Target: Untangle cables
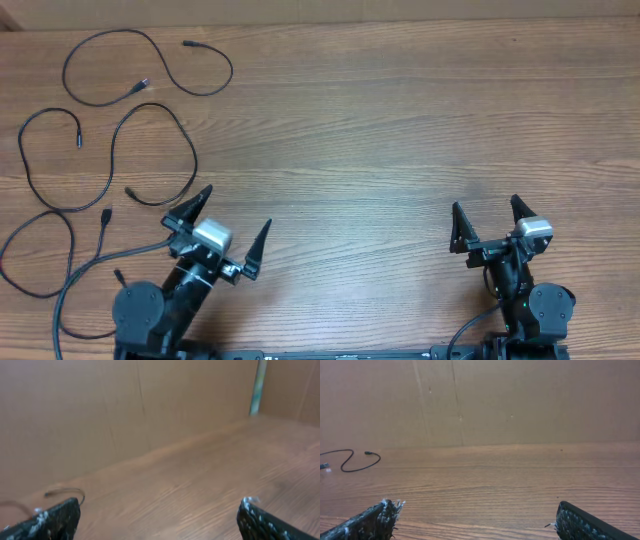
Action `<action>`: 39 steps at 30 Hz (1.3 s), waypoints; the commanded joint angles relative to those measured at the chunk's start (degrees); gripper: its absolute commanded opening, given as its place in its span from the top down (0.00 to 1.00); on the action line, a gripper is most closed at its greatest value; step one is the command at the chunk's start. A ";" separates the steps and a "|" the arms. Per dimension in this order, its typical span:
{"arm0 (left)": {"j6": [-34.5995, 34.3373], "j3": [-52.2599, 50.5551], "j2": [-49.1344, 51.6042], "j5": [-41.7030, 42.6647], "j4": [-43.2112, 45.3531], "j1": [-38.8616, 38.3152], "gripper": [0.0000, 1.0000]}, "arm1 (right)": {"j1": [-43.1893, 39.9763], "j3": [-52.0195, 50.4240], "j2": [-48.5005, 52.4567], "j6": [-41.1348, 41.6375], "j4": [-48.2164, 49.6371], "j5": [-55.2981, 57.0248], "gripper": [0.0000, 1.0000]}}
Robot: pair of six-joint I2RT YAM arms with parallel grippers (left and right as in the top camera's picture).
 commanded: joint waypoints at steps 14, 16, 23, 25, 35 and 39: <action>-9.29 -15.76 -12.74 -13.40 14.25 2.01 0.01 | 0.31 -0.57 -0.57 -0.02 0.22 0.61 0.00; -11.85 -18.16 -14.14 -13.42 15.54 3.50 0.00 | 0.31 -0.57 -0.57 -0.02 0.22 0.61 0.00; -14.71 -21.92 -14.05 -14.34 15.17 6.62 0.00 | 0.31 -0.57 -0.57 -0.02 0.22 0.61 0.00; -14.05 -21.92 -14.05 -16.68 13.33 6.69 0.01 | 0.31 -0.57 -0.57 -0.02 0.22 0.61 0.00; -5.05 -21.92 -14.05 -21.62 5.57 6.64 0.00 | 0.31 -0.57 -0.57 -0.02 0.22 0.61 0.00; -4.61 -21.92 -14.05 -22.32 5.55 6.67 0.00 | 0.31 -0.57 -0.57 -0.02 0.22 0.61 0.00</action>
